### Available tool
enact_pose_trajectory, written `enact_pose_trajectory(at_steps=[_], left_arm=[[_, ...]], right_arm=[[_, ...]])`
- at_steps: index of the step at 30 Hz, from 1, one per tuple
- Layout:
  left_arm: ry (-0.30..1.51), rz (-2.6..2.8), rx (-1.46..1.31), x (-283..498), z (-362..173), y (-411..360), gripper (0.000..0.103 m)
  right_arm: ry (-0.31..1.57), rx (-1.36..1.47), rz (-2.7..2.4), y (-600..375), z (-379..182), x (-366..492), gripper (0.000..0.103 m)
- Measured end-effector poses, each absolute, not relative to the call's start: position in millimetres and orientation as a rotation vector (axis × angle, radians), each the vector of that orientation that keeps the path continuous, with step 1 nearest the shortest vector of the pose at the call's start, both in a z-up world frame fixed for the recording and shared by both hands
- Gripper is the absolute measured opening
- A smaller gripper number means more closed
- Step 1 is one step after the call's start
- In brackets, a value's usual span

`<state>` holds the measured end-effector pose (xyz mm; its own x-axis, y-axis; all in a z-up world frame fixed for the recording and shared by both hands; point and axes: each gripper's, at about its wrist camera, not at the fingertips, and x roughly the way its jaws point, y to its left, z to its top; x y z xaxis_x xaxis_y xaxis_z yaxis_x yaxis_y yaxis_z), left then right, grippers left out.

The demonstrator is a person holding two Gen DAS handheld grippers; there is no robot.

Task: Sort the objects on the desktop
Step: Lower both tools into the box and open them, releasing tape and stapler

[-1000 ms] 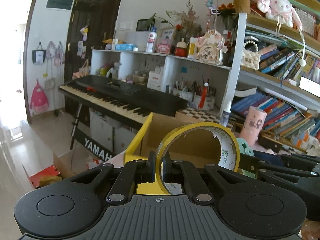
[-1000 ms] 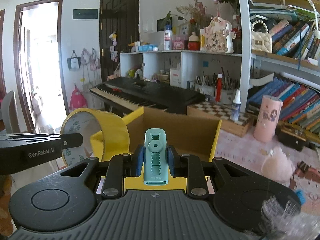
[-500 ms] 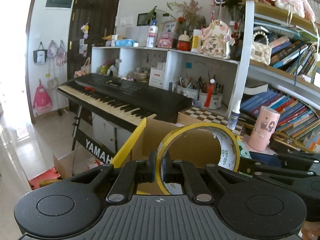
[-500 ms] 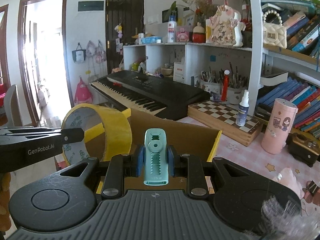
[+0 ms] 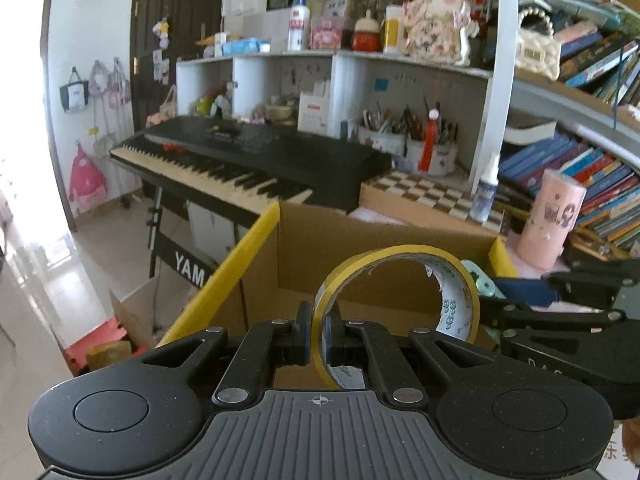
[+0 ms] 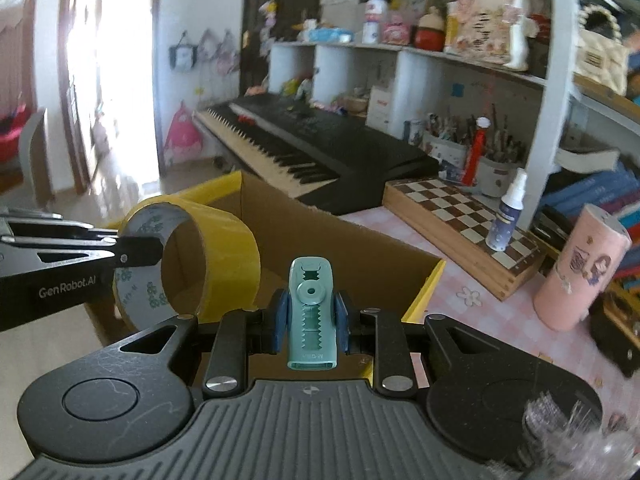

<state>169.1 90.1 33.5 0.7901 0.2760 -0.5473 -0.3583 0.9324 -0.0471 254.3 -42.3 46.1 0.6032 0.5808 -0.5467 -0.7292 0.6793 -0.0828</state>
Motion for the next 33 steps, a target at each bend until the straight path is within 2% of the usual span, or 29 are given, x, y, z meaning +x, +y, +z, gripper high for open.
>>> enact_pose_trajectory(at_steps=[18, 31, 33], left_arm=[[0.716, 0.375, -0.111, 196, 6, 81, 0.005], [0.768, 0.388, -0.066, 207, 0, 75, 0.006], [0.763, 0.394, -0.074, 206, 0, 76, 0.010]], right_arm=[[0.568, -0.737, 0.979, -6, 13, 285, 0.023], [0.621, -0.833, 1.019, 5, 2, 298, 0.023], [0.626, -0.829, 1.022, 5, 1, 299, 0.023]])
